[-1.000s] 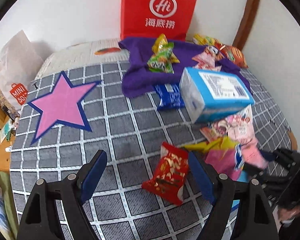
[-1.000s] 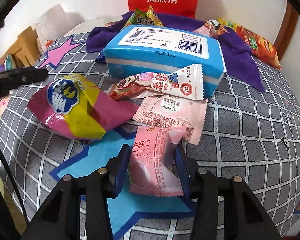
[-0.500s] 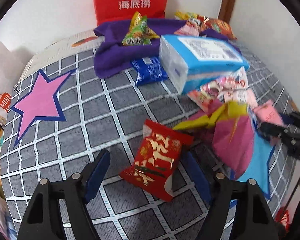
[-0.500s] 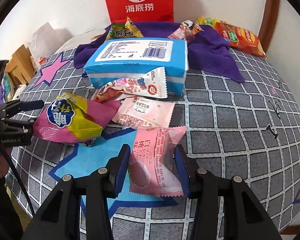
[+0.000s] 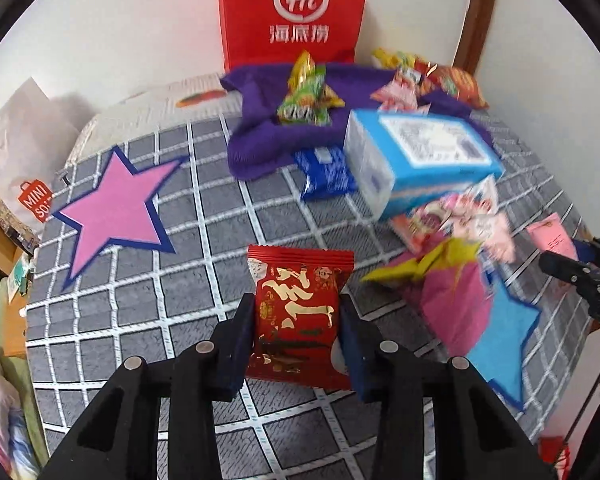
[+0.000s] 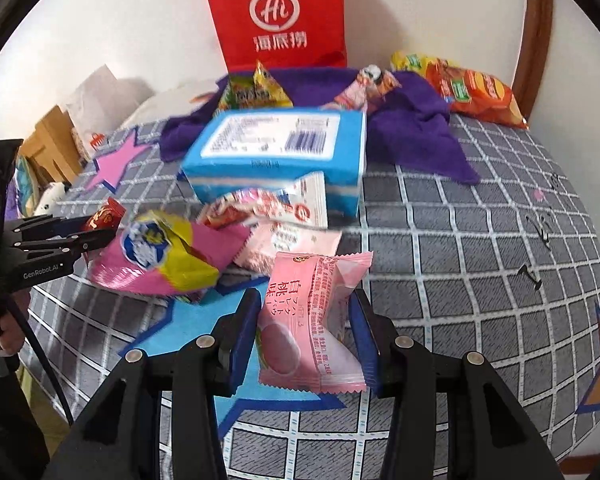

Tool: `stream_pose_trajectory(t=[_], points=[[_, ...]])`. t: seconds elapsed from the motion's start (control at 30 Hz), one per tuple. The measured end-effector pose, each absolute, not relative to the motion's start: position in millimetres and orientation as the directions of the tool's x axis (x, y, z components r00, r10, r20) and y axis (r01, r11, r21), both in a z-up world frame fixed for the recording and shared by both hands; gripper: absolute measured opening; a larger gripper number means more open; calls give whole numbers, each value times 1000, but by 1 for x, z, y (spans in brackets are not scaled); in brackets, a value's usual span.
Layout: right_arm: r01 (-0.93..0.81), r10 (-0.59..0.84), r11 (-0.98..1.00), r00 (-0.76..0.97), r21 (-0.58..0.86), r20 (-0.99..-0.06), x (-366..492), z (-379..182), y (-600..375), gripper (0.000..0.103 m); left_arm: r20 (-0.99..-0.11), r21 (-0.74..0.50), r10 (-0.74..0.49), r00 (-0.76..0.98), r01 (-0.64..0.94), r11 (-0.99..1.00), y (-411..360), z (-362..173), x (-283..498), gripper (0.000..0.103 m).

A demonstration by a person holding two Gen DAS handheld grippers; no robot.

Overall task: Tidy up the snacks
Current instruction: 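Grasp the red snack bag with the left tool while the right tool grasps the pink pastry bag, then carry both held bags up and over onto the purple towel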

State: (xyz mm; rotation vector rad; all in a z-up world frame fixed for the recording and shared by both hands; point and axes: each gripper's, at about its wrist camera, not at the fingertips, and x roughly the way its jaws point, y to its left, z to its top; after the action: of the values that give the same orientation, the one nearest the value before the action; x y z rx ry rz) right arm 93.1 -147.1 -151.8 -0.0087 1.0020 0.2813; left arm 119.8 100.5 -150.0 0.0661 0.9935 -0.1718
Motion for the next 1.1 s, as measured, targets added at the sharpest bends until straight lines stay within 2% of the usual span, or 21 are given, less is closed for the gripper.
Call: stream_pose_trajectory(t=[0.5, 0.77, 1.1], points=[[-271, 285, 950, 562, 153, -776, 143, -89, -145, 45, -775, -125, -226, 590, 207, 970, 58, -89, 154, 38], [-309, 302, 941, 572, 140, -763, 195, -63, -142, 45, -763, -109, -209, 612, 197, 974, 46, -66, 197, 38], [-387, 370, 908, 555, 163, -745, 262, -43, -128, 45, -748, -154, -215, 628, 151, 977, 48, -47, 260, 38]])
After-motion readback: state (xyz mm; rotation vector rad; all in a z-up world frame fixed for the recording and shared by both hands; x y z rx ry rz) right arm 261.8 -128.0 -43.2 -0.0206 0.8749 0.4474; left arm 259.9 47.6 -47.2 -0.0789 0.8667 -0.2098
